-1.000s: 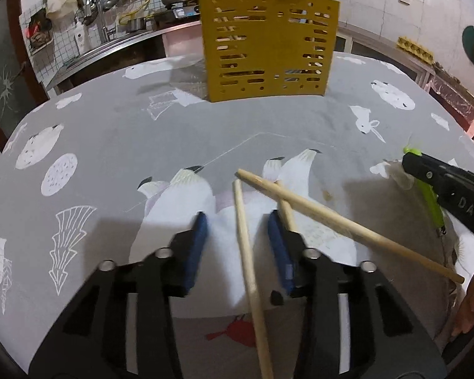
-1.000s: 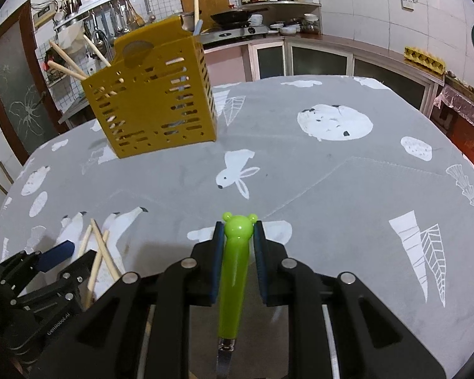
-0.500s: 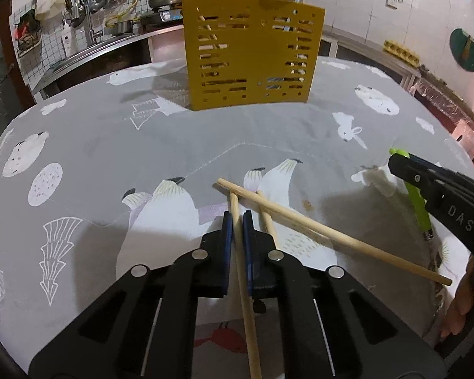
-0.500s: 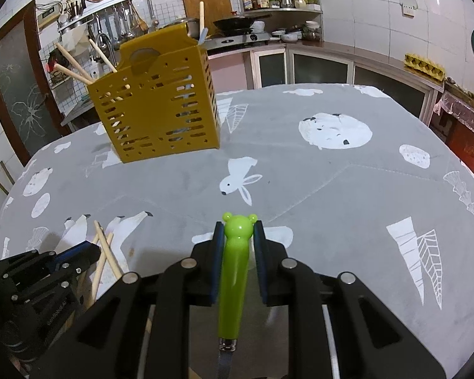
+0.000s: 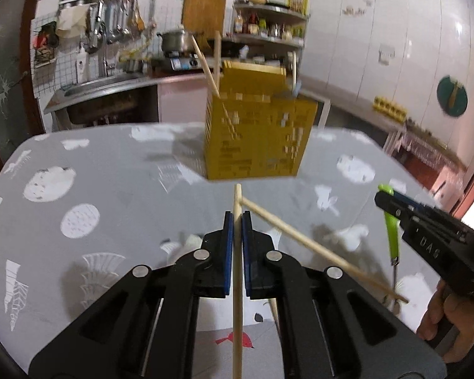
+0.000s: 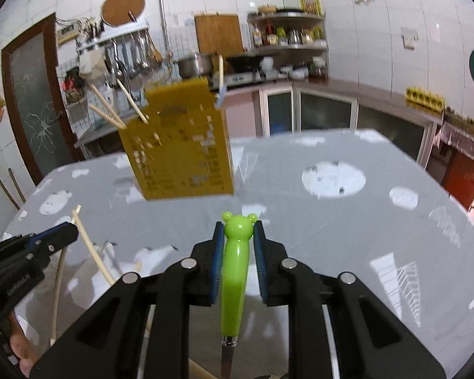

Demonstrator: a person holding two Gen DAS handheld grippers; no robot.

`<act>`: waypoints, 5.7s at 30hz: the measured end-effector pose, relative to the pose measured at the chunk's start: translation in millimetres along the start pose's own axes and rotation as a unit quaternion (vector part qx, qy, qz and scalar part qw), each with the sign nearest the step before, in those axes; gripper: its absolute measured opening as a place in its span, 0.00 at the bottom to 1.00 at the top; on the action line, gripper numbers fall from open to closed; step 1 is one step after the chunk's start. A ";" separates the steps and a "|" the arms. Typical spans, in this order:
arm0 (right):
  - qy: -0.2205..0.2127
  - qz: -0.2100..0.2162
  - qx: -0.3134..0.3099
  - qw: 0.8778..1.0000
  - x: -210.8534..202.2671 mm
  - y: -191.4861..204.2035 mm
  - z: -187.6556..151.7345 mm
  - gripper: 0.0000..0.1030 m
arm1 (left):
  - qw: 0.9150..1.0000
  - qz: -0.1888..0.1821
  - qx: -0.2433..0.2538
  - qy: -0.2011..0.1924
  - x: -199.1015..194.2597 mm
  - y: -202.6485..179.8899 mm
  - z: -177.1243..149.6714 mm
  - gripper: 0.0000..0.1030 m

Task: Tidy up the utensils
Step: 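Lift the chopstick with the left tool while the right tool holds the frog utensil, then carry the chopstick over the holder with the left tool while the right tool carries the frog utensil, then open the left tool while the right tool opens, dropping chopstick and frog utensil into the holder, then move the right tool down and grasp a wooden chopstick on the table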

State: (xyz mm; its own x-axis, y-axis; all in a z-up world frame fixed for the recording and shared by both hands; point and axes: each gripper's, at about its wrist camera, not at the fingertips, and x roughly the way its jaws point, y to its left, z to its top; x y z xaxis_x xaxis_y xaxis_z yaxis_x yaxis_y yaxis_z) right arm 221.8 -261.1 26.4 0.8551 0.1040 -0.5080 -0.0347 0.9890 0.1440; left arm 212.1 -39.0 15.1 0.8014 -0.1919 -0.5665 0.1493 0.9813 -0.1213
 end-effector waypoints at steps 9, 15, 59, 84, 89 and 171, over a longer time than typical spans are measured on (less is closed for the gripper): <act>-0.035 0.005 -0.033 0.999 -18.7 15.8 14.5 0.19 | 0.998 0.001 -0.014 -0.063 -38.3 21.8 15.5 0.04; -0.074 0.007 -0.051 0.996 -31.1 27.3 26.7 0.19 | 0.995 0.004 -0.024 -0.092 -49.4 38.2 25.0 0.04; -0.163 0.020 -0.054 0.985 -42.9 9.7 153.9 0.18 | 0.971 -0.017 0.040 -0.236 -64.1 -17.5 178.4 0.04; -0.129 0.053 -0.026 0.990 65.3 21.9 201.6 0.18 | 0.963 0.016 0.030 -0.266 82.0 -24.9 225.2 0.04; -0.099 0.048 -0.032 0.993 86.3 22.5 195.3 0.18 | 0.964 0.029 0.037 -0.264 92.4 -22.2 217.0 0.04; 0.190 0.014 -0.044 0.981 49.6 19.0 -41.5 0.06 | 0.994 0.040 -0.030 0.099 21.0 48.5 -32.0 0.95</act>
State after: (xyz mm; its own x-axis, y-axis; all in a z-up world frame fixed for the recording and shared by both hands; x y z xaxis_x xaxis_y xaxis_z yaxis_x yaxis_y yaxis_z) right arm 242.1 -232.7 -31.3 0.5994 0.1455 -0.7871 -0.1136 0.9889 0.0962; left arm 217.7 4.1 -28.8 0.6791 -0.1174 -0.7246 0.0494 0.9922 -0.1144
